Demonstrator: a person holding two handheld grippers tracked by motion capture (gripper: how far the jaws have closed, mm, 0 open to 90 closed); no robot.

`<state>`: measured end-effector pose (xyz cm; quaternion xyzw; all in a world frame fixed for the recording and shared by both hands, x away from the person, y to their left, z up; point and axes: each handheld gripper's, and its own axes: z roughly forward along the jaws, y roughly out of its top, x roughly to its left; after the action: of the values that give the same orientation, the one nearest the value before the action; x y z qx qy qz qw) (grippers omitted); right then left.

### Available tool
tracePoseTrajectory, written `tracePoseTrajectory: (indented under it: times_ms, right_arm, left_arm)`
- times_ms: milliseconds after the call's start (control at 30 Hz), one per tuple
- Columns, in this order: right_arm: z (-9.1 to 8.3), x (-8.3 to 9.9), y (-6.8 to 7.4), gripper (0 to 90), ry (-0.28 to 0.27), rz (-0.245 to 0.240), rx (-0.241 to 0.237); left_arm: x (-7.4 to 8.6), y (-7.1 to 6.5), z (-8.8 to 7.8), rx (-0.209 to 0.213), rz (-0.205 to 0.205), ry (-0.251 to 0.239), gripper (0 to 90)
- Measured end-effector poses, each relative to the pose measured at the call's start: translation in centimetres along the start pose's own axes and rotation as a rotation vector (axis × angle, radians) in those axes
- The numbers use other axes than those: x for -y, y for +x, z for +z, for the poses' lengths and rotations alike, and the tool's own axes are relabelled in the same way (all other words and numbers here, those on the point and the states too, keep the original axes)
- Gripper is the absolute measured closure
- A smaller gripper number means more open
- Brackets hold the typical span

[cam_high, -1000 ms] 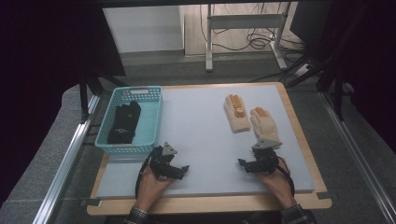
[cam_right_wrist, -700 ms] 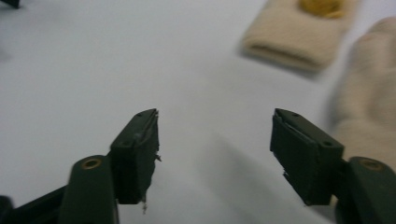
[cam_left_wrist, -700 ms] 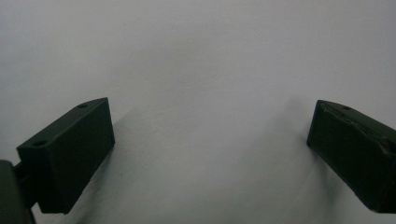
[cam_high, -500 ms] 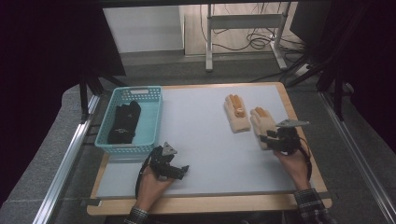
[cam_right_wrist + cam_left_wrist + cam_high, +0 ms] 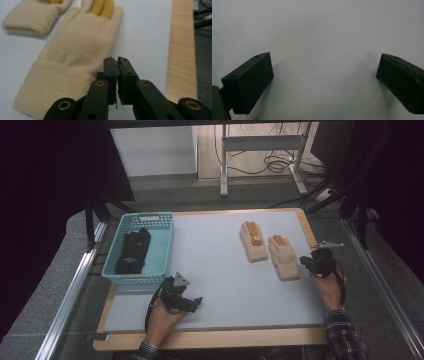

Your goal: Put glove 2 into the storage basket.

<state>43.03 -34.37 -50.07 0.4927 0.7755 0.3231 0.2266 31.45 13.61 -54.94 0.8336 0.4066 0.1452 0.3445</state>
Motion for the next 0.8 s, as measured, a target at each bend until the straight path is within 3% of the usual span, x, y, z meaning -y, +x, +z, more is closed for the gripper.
tracePoseTrajectory:
  times_ms: [100, 233, 333, 367, 467, 667, 800]
  right_arm:
    - [0.5, 0.6, 0.4, 74.1, 0.007, -0.009, -0.016]
    - [0.7, 1.2, 1.0, 73.3, 0.007, -0.02, -0.021]
    - [0.3, 1.9, 2.2, 73.2, 0.001, -0.028, -0.078]
    - [0.3, 1.9, 2.2, 73.2, 0.001, -0.028, -0.078]
    - [-0.2, 2.4, 3.9, 73.1, 0.004, -0.074, -0.131]
    - [-1.2, 1.1, 3.7, 64.2, -0.048, -0.077, -0.092]
    - [-0.8, -0.5, 3.3, 48.1, -0.082, -0.072, -0.086]
  left_arm:
    - [0.0, 0.0, 0.0, 0.0, 0.0, 0.0, 1.2]
    - [0.0, 0.0, 0.0, 0.0, 0.0, 0.0, 1.2]
    - [0.0, 0.0, 0.0, -0.001, 0.0, -0.001, 1.2]
    - [0.0, 0.0, 0.0, -0.001, 0.0, -0.001, 1.2]
    - [0.0, 0.0, 0.0, -0.001, 0.0, -0.001, 1.3]
    - [0.0, 0.0, 0.0, 0.0, 0.0, 0.0, 1.3]
    - [0.0, 0.0, 0.0, -0.001, 0.0, -0.001, 1.3]
